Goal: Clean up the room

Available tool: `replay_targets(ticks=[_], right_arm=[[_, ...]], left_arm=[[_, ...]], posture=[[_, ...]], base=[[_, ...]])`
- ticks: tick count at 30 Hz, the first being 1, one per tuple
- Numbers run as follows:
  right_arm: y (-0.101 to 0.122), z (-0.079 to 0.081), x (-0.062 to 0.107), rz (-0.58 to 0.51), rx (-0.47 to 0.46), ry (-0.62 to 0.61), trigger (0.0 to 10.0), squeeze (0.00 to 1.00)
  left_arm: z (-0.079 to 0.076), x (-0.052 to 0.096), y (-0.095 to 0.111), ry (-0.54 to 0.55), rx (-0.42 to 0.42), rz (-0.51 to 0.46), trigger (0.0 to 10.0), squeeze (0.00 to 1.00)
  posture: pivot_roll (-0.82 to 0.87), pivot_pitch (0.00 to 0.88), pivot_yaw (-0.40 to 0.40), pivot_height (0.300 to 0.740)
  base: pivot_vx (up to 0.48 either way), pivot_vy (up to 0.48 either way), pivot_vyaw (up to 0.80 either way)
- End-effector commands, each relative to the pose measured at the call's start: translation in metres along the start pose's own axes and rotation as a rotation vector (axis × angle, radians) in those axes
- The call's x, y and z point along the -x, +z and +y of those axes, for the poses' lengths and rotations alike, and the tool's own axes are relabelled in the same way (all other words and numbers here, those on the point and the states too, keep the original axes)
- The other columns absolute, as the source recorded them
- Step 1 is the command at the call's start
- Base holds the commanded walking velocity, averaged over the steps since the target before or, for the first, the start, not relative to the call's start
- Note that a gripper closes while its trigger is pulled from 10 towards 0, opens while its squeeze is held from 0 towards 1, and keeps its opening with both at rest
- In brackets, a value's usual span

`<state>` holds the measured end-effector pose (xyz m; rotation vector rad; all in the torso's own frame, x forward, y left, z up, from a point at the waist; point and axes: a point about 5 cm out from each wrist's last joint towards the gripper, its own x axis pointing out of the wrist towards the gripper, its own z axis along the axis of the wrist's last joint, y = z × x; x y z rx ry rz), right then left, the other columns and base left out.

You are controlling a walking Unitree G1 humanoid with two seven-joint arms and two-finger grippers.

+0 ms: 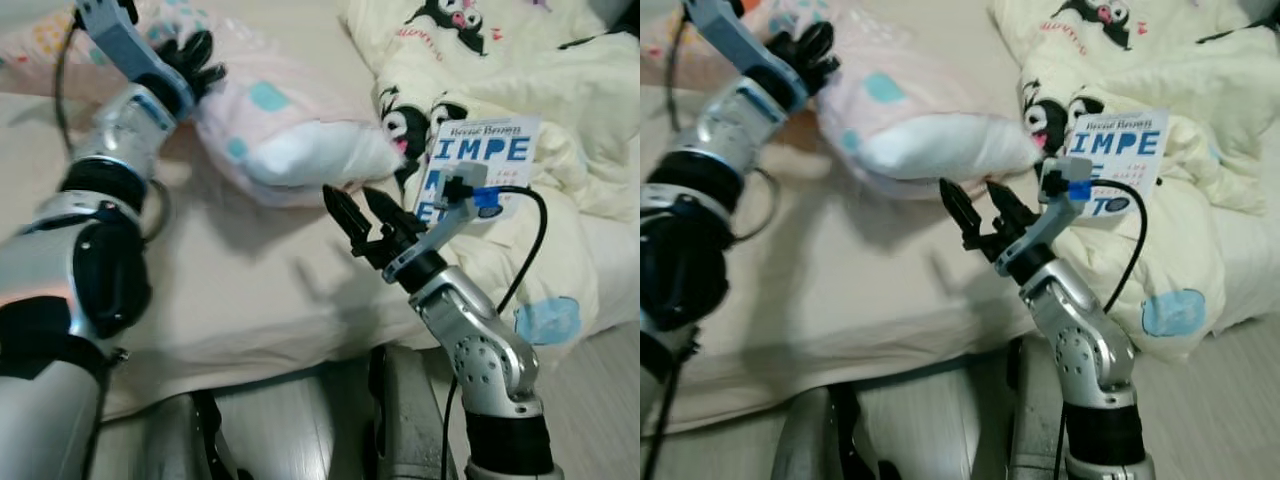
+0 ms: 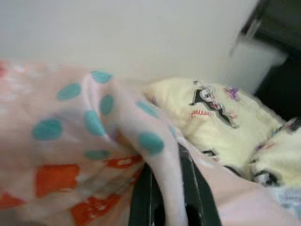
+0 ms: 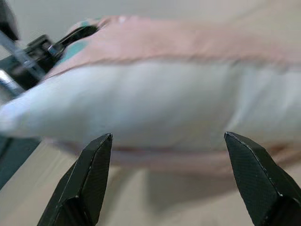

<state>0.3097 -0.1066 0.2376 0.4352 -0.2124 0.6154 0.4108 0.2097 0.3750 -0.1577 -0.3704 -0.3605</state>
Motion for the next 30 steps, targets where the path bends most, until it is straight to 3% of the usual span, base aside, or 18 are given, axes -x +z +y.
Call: replay_targets(ticks=[1,3,4,6,8,11,14,20,26,28,30], right_arm=[[-0.001,-0.002,0.0,-0.007,0.007,0.006,10.0,0.0],[-0.001,-0.002,-0.002,-0.007,0.011,0.008,10.0,0.0],[-0.001,-0.002,-0.002,-0.007,0.011,0.008,10.0,0.0],[0.0,-0.002,-0.006,-0.01,0.026,0.021,10.0,0.0],[0.0,-0.002,-0.009,-0.013,0.041,0.034,10.0,0.0],[0.002,-0.002,-0.009,-0.018,0.04,0.043,10.0,0.0],[0.007,-0.006,-0.01,-0.051,0.031,0.049,10.0,0.0],[0.012,-0.013,-0.007,-0.065,0.035,0.03,10.0,0.0],[0.012,-0.015,-0.007,-0.067,0.037,0.028,10.0,0.0],[0.013,-0.015,-0.008,-0.069,0.038,0.028,10.0,0.0],[0.014,-0.016,-0.009,-0.076,0.033,0.029,10.0,0.0]], left_arm=[[-0.006,-0.004,0.028,-0.062,-0.089,-0.073,0.0,0.0],[-0.003,-0.002,0.028,-0.064,-0.177,-0.039,0.0,0.0],[-0.003,-0.002,0.028,-0.064,-0.177,-0.039,0.0,0.0],[0.016,0.013,0.028,-0.07,-0.47,0.089,0.0,0.0],[0.03,0.027,0.028,-0.117,-0.66,0.201,0.0,0.0],[0.035,0.032,0.027,-0.131,-0.71,0.241,0.0,0.0],[0.054,0.051,0.015,-0.136,-0.857,0.392,0.0,0.0],[0.074,0.074,-0.009,-0.073,-0.846,0.459,0.0,0.0],[0.083,0.086,-0.019,-0.04,-0.867,0.493,0.0,0.0],[0.085,0.089,-0.024,-0.034,-0.846,0.495,0.0,0.0],[0.087,0.096,-0.037,-0.017,-0.759,0.485,0.0,0.0]], posture=[[-0.26,0.14,0.075,0.425],[-0.26,0.123,0.076,0.425],[-0.26,0.123,0.076,0.425],[-0.25,0.086,0.074,0.425],[-0.24,0.078,0.07,0.425],[-0.24,0.075,0.069,0.425],[-0.23,0.069,0.07,0.44],[-0.22,0.061,0.05,0.465],[-0.21,0.057,0.044,0.484],[-0.2,0.057,0.042,0.489],[-0.19,0.057,0.036,0.499]], base=[[0.0,0.0,0.0],[0.0,0.0,0.0],[0.0,0.0,0.0],[0.0,0.0,0.0],[0.0,0.0,0.0],[0.0,0.0,0.0],[0.0,0.0,0.0],[0.0,0.0,0.0],[0.0,0.0,0.0],[0.0,0.0,0.0],[0.0,0.0,0.0]])
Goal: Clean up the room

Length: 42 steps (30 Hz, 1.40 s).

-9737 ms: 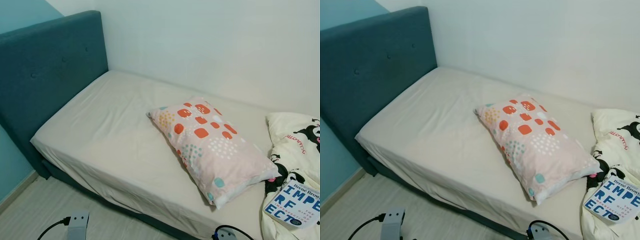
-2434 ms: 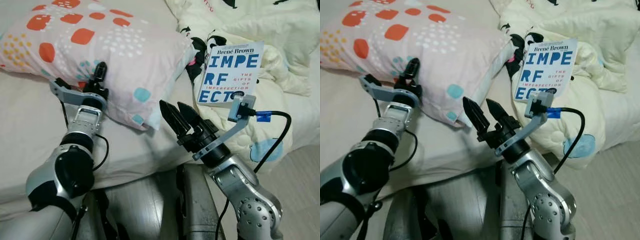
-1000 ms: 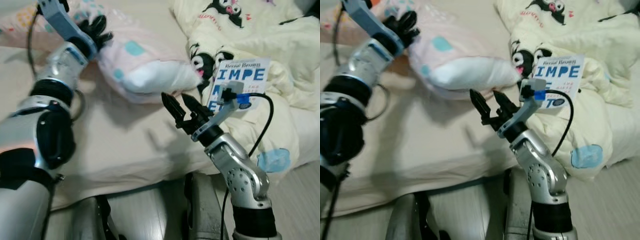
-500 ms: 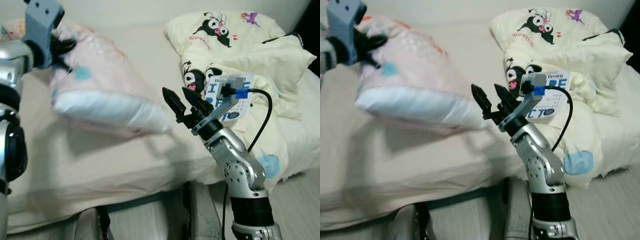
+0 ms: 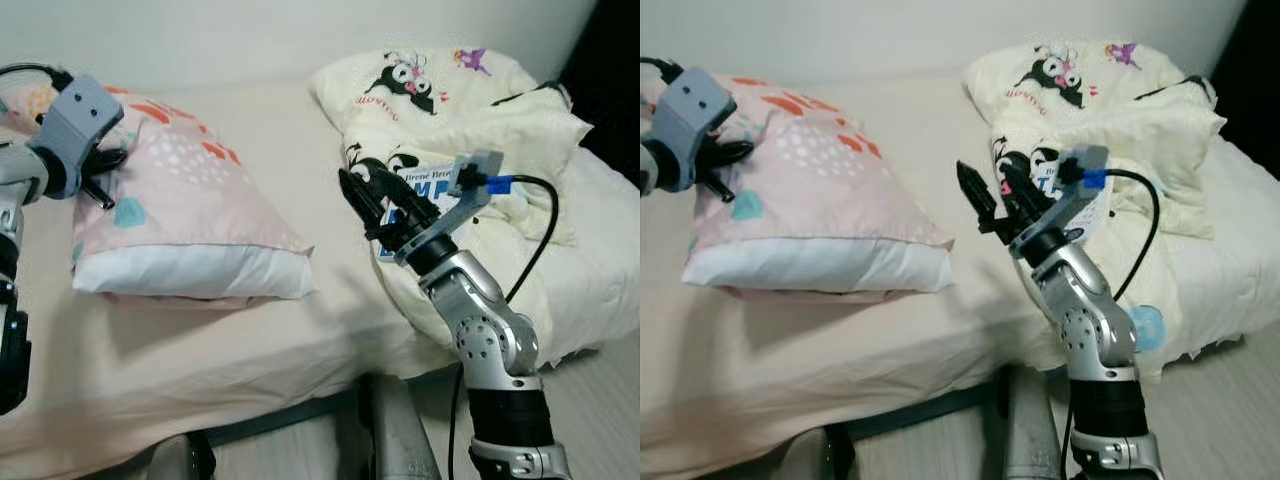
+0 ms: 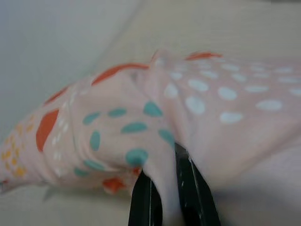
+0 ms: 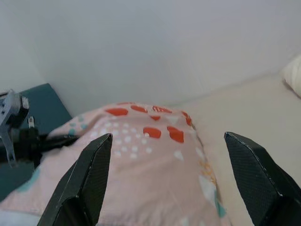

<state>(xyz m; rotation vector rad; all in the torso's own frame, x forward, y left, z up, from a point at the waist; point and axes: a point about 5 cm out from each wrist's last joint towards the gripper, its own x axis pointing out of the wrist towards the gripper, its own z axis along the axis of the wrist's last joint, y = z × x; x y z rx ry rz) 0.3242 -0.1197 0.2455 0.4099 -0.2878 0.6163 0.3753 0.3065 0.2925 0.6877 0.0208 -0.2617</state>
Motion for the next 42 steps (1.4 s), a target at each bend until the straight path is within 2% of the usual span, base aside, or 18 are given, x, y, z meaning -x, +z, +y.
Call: replay_targets(ticks=[1,2,3,4,6,7,8,9,11,12,13,14,15,17,23,28,34,42], right_arm=[[0.002,0.0,-0.002,-0.017,-0.012,0.009,10.0,0.0],[0.002,0.0,-0.002,-0.017,-0.012,0.009,10.0,0.0],[0.001,0.0,-0.003,-0.019,-0.014,0.012,10.0,0.0],[0.001,0.0,-0.003,-0.019,-0.014,0.012,10.0,0.0],[0.001,-0.001,-0.004,-0.019,-0.016,0.014,10.0,0.0],[0.0,-0.001,-0.005,-0.019,-0.017,0.014,10.0,0.0],[0.0,-0.001,-0.005,-0.019,-0.017,0.014,10.0,0.0],[0.0,-0.001,-0.005,-0.019,-0.017,0.014,10.0,0.0],[0.001,-0.001,-0.006,-0.022,-0.018,0.014,10.0,0.0],[0.001,-0.001,-0.007,-0.024,-0.016,0.015,10.0,0.0],[0.001,-0.001,-0.007,-0.024,-0.016,0.015,10.0,0.0],[0.002,-0.002,-0.007,-0.026,-0.014,0.015,10.0,0.0],[0.002,-0.002,-0.007,-0.027,-0.013,0.015,10.0,0.0],[0.003,-0.002,-0.007,-0.03,-0.012,0.013,10.0,0.0],[0.005,-0.005,-0.007,-0.039,-0.009,0.002,10.0,0.0],[0.005,-0.005,-0.008,-0.042,-0.007,0.002,10.0,0.0],[0.008,-0.006,-0.009,-0.051,-0.003,-0.001,10.0,0.0],[0.009,-0.007,-0.01,-0.055,0.0,0.004,10.0,0.0]], left_arm=[[0.001,0.004,-0.005,0.034,0.095,-0.039,0.0,0.0],[0.001,0.004,-0.005,0.034,0.095,-0.039,0.0,0.0],[-0.011,-0.002,-0.012,0.047,0.241,-0.08,0.0,0.0],[-0.011,-0.002,-0.012,0.047,0.241,-0.08,0.0,0.0],[-0.025,-0.01,-0.012,0.062,0.456,-0.156,0.0,0.0],[-0.031,-0.013,-0.012,0.066,0.535,-0.183,0.0,0.0],[-0.035,-0.015,-0.012,0.068,0.58,-0.198,0.0,0.0],[-0.035,-0.015,-0.012,0.068,0.58,-0.198,0.0,0.0],[-0.04,-0.019,-0.012,0.109,0.661,-0.23,0.0,0.0],[-0.043,-0.022,-0.009,0.149,0.741,-0.286,8.3,0.0],[-0.043,-0.022,-0.009,0.149,0.741,-0.286,8.3,0.0],[-0.043,-0.022,-0.007,0.163,0.79,-0.316,10.0,0.0],[-0.044,-0.023,-0.006,0.17,0.824,-0.335,10.0,0.0],[-0.046,-0.024,-0.003,0.156,0.837,-0.353,10.0,0.0],[-0.055,-0.028,0.012,0.13,0.836,-0.412,10.0,0.0],[-0.054,-0.028,0.015,0.142,0.848,-0.415,10.0,0.0],[-0.046,-0.029,0.016,0.241,0.847,-0.387,10.0,0.0],[-0.05,-0.029,0.012,0.254,0.847,-0.353,10.0,0.0]], posture=[[-0.19,0.054,0.035,0.504],[-0.19,0.054,0.035,0.504],[-0.18,0.053,0.034,0.514],[-0.18,0.053,0.034,0.514],[-0.18,0.05,0.029,0.524],[-0.18,0.05,0.029,0.529],[-0.18,0.05,0.029,0.534],[-0.18,0.05,0.029,0.534],[-0.18,0.048,0.027,0.544],[-0.18,0.048,0.028,0.554],[-0.18,0.048,0.028,0.554],[-0.18,0.044,0.029,0.559],[-0.18,0.044,0.03,0.564],[-0.18,0.044,0.03,0.569],[-0.18,0.038,0.028,0.594],[-0.18,0.039,0.027,0.604],[-0.18,0.031,0.02,0.628],[-0.18,0.023,0.017,0.658]], base=[[0.0,0.0,0.0],[0.0,0.0,0.0],[0.0,0.0,0.0],[0.0,0.0,0.0],[0.0,0.0,0.0],[0.0,0.0,0.0],[0.0,0.0,0.0],[0.0,0.0,0.0],[0.0,0.0,0.0],[0.0,0.0,0.0],[0.0,0.0,0.0],[0.0,0.0,0.0],[0.0,0.0,0.0],[0.0,0.0,0.0],[0.0,0.0,0.0],[0.0,0.0,0.0],[0.0,0.0,0.0],[0.0,0.0,0.0]])
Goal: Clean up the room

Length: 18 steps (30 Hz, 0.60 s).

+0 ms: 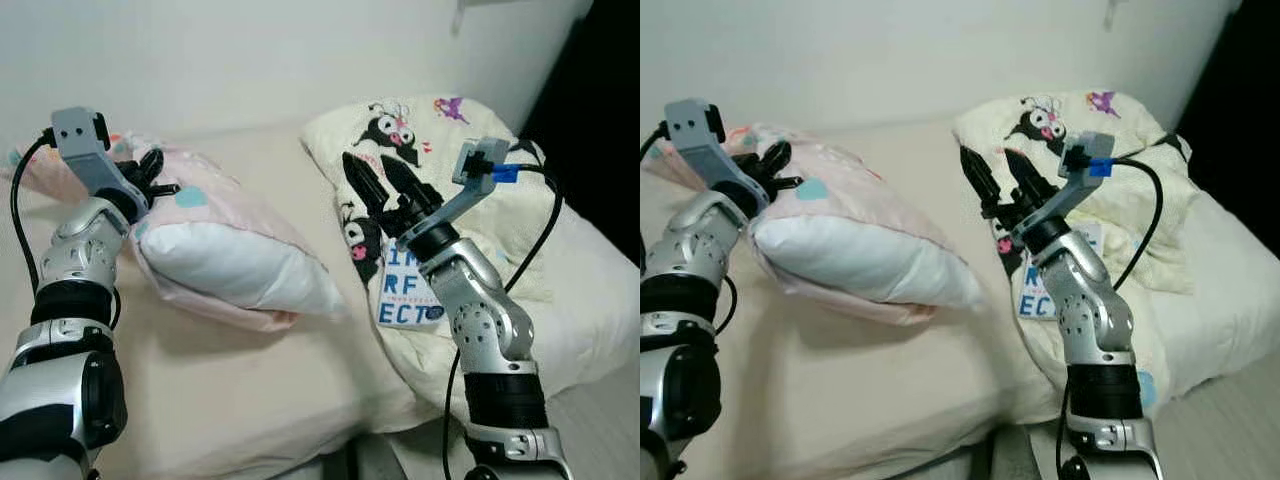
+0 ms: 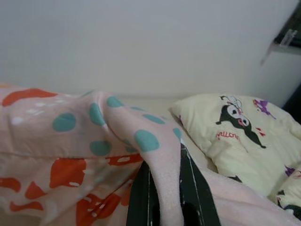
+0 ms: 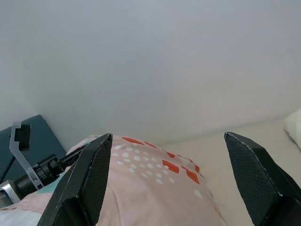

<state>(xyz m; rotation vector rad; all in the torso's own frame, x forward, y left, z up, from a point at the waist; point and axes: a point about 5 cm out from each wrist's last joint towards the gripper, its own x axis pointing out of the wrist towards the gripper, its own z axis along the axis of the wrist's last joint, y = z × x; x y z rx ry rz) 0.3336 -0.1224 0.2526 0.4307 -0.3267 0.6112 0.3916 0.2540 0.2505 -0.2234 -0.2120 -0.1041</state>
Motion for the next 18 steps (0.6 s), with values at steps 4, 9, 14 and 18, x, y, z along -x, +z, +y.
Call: replay_targets(ticks=[4,9,14,18], right_arm=[[0.0028,-0.0015,-0.0021,-0.012,0.008,0.004,10.0,0.0],[0.0029,-0.002,-0.0026,-0.012,0.008,0.006,10.0,0.0],[0.0025,-0.0022,-0.0028,-0.013,0.009,0.005,10.0,0.0],[0.0019,-0.0018,-0.0027,-0.015,0.007,0.006,10.0,0.0]], left_arm=[[-0.0023,-0.0019,0.0154,0.017,-0.045,-0.037,10.0,0.0],[-0.0002,-0.0014,0.0149,0.031,-0.04,-0.035,10.0,0.0],[0.0018,0.0015,0.0179,0.038,-0.011,-0.102,10.0,0.0],[0.0036,0.0017,0.0137,0.054,-0.038,-0.059,10.0,0.0]], posture=[[-0.18,0.02,0.015,0.678],[-0.18,0.018,0.014,0.698],[-0.18,0.018,0.014,0.723],[-0.18,0.02,0.017,0.732]], base=[[-0.36,0.0,0.0],[-0.48,0.0,0.0],[-0.464,0.0,0.0],[-0.113,0.0,0.0]])
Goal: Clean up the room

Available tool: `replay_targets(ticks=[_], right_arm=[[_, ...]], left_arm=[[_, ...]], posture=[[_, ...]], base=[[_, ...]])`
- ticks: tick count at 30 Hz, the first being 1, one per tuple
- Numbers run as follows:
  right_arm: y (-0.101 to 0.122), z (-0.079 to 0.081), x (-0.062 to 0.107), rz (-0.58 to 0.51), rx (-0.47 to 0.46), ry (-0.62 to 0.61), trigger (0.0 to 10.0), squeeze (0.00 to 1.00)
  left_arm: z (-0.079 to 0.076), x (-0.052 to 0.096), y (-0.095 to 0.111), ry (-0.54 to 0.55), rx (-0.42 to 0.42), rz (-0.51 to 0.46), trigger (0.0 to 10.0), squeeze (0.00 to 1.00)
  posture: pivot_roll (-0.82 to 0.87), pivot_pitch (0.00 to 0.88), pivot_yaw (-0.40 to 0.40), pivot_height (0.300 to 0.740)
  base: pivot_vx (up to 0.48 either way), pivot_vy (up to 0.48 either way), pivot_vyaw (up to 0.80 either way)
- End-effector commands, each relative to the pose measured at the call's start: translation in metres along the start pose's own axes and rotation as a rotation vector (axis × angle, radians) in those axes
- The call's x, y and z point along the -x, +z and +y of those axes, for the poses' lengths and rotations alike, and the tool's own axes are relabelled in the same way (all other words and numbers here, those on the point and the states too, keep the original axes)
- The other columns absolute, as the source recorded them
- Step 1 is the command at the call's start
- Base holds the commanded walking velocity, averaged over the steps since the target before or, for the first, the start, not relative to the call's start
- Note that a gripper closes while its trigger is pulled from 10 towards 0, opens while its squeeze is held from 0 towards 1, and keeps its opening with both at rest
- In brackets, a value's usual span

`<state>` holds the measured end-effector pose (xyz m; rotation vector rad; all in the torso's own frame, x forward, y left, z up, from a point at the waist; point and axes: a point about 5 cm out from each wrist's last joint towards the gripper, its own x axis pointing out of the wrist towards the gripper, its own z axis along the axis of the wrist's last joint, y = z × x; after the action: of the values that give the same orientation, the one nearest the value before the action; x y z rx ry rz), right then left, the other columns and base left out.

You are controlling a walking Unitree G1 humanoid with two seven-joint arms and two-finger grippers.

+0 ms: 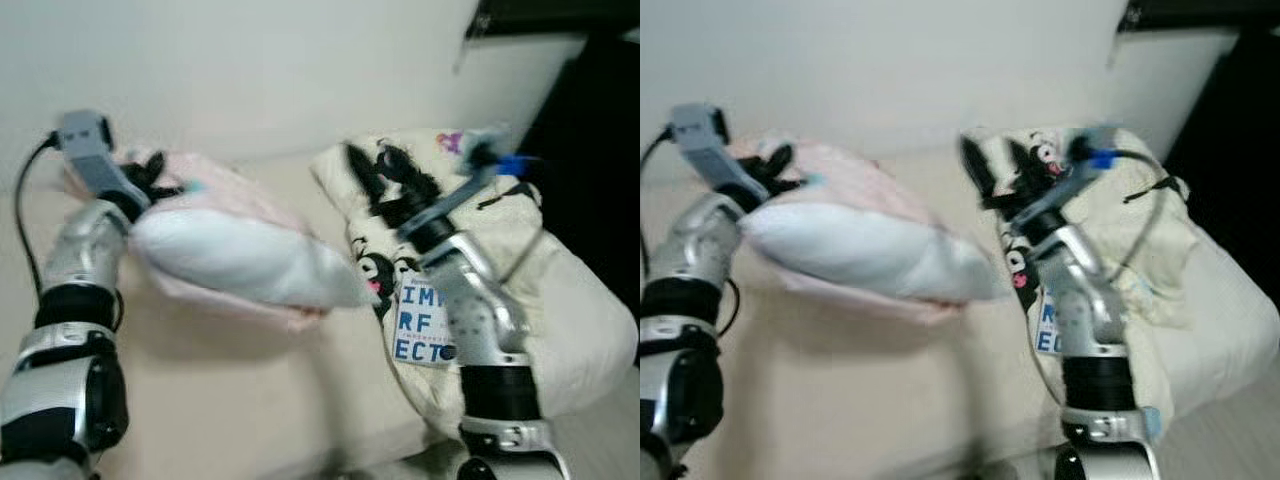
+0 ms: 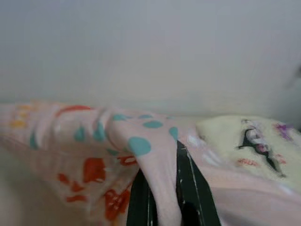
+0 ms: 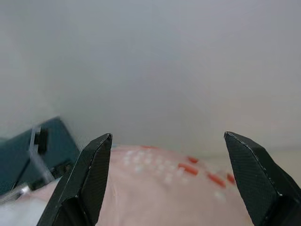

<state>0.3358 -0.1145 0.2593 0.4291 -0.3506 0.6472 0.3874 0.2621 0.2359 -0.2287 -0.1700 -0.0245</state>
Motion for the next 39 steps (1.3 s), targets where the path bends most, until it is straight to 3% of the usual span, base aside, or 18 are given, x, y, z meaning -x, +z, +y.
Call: replay_targets(ticks=[1,9,12,17,27,39], right_arm=[[0.0,-0.008,0.006,0.0,0.007,-0.034,10.0,0.0],[0.0,-0.009,0.007,-0.013,0.024,-0.056,10.0,0.0],[0.0,-0.011,0.007,-0.02,0.024,-0.067,10.0,0.0],[0.0,-0.011,0.007,-0.021,0.026,-0.074,10.0,0.0],[-0.003,-0.014,0.008,-0.023,0.044,-0.124,10.0,0.0],[-0.004,-0.016,0.009,-0.028,0.051,-0.144,10.0,0.0]], left_arm=[[-0.007,-0.005,0.025,-0.029,-0.033,-0.094,10.0,0.0],[-0.007,-0.004,0.022,-0.019,-0.068,-0.074,10.0,0.0],[-0.005,-0.004,0.018,0.006,-0.156,-0.045,10.0,0.0],[-0.007,-0.005,0.017,0.0,-0.213,-0.039,10.0,0.0],[-0.038,-0.016,0.018,-0.109,-0.25,-0.044,10.0,0.0],[-0.052,-0.021,0.019,-0.156,-0.27,-0.043,10.0,0.0]], posture=[[-0.18,0.02,0.017,0.732],[-0.18,0.027,0.019,0.74],[-0.18,0.028,0.019,0.74],[-0.18,0.029,0.021,0.74],[-0.18,0.025,0.027,0.74],[-0.19,0.027,0.035,0.74]], base=[[0.0,0.0,0.0],[0.0,0.0,0.0],[0.0,0.0,0.0],[0.0,0.0,0.0],[0.0,0.401,0.0],[0.0,0.48,0.0]])
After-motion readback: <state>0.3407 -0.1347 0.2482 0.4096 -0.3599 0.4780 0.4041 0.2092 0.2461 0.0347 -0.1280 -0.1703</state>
